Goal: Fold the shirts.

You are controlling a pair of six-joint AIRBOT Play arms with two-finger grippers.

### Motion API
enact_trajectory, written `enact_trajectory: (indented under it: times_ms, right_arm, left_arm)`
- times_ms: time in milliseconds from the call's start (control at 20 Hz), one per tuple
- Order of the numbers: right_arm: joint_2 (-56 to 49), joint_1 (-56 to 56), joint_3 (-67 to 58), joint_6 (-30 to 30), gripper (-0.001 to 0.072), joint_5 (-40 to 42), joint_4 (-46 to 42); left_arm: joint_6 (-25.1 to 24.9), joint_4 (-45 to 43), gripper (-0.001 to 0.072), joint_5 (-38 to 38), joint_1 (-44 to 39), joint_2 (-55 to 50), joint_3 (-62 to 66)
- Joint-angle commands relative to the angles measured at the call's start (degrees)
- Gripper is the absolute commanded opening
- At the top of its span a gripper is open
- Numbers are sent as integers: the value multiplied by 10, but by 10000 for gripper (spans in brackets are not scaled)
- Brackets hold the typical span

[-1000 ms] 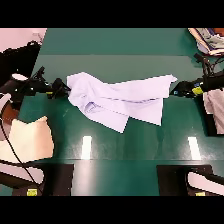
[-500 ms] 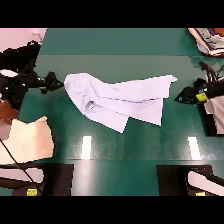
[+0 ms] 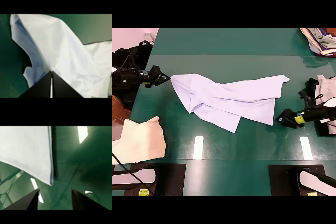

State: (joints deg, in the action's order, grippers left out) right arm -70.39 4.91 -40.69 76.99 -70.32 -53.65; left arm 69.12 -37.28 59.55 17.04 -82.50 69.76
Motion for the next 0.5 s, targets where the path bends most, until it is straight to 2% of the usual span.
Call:
enact_trajectory:
  times_ms: [0,50,150,250,450]
  right_arm:
    - [-25,-41,23,-12,446,59,33]
    - [-33,-59,19,-12,423,69,36]
    - [-47,-87,4,-13,255,86,42]
    - [-49,-105,-19,-24,15,96,41]
    - [14,-97,-110,-30,16,89,40]
  left_arm:
    - [-2,0,20,1,0,3,1]
    - [-2,0,20,1,0,3,1]
    - [-2,0,20,5,0,3,1]
    - [-2,0,19,18,0,6,1]
    - [-2,-1,19,10,0,84,13]
